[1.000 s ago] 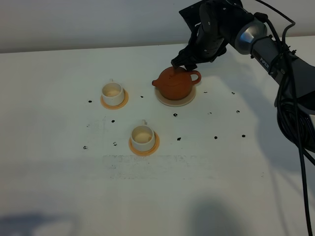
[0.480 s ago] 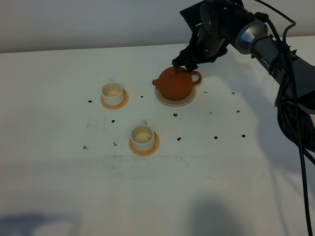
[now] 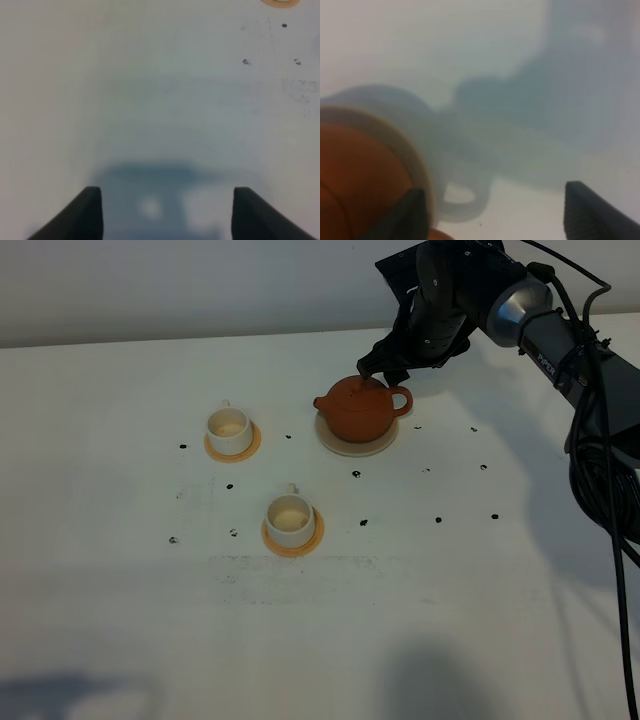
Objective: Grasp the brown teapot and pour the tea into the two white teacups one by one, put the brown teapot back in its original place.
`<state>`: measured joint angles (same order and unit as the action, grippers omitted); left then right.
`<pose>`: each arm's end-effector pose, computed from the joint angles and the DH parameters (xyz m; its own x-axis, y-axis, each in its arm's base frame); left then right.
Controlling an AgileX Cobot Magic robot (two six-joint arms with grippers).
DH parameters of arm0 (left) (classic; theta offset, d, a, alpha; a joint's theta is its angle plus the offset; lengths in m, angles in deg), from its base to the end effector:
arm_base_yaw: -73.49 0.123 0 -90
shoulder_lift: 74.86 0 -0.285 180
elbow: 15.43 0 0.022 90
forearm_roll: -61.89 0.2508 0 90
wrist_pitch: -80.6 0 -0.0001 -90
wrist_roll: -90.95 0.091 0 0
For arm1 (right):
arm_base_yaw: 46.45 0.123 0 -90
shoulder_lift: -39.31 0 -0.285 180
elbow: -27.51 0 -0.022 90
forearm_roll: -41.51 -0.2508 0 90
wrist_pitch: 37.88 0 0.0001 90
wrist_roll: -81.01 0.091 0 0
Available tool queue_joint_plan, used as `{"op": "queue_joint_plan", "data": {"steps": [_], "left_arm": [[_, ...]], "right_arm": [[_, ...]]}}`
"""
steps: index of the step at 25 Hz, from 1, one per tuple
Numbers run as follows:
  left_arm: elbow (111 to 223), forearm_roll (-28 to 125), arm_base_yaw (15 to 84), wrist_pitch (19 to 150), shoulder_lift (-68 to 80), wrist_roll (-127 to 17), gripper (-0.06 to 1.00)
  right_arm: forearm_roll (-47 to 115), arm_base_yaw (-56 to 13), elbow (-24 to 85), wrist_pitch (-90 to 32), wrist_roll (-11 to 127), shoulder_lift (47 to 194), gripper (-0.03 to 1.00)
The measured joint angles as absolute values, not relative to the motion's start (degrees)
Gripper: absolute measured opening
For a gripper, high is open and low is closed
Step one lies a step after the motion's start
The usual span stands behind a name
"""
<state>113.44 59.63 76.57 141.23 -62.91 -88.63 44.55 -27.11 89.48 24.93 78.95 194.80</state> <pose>0.0106 -0.0026 0.2646 -0.5536 -0.0418 -0.8318 -0.0318 0.9991 -0.0291 0.5180 0.1772 0.1645 -0.8436 -0.3598 -0.3987 -0.3643 0.9288 -0.0673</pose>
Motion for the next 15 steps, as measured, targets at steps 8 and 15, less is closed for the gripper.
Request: {"op": "queue_joint_plan", "data": {"steps": [8,15], "left_arm": [[113.4,59.6,76.6,141.2,-62.9,-88.7,0.55],[113.4,59.6,76.6,141.2,-62.9,-88.7,0.55]], "right_arm": [[44.3,-27.5,89.5,25.6,79.0,194.8,0.58],[44.3,-27.6,89.4,25.7,79.0,194.7,0.58]]}}
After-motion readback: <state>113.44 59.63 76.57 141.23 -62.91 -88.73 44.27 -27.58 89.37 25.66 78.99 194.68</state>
